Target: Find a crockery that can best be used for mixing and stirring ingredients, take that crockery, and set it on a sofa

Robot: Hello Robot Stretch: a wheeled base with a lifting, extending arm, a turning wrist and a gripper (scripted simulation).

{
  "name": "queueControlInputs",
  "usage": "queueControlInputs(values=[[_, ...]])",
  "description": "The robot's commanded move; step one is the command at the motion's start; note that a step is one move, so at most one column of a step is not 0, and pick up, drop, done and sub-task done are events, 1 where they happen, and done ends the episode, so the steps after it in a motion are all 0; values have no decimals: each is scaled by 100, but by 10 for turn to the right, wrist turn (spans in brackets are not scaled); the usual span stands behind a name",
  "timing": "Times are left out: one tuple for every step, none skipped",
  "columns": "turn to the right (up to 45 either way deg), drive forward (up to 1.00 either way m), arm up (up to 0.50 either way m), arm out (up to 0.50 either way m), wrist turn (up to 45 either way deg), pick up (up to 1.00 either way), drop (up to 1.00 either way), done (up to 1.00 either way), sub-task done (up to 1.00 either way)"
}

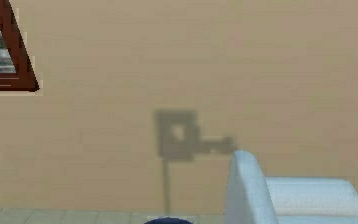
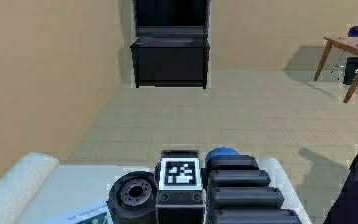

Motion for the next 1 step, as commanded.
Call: queueControlInputs(values=[[0,0,0,48,0,0,0,0,0]])
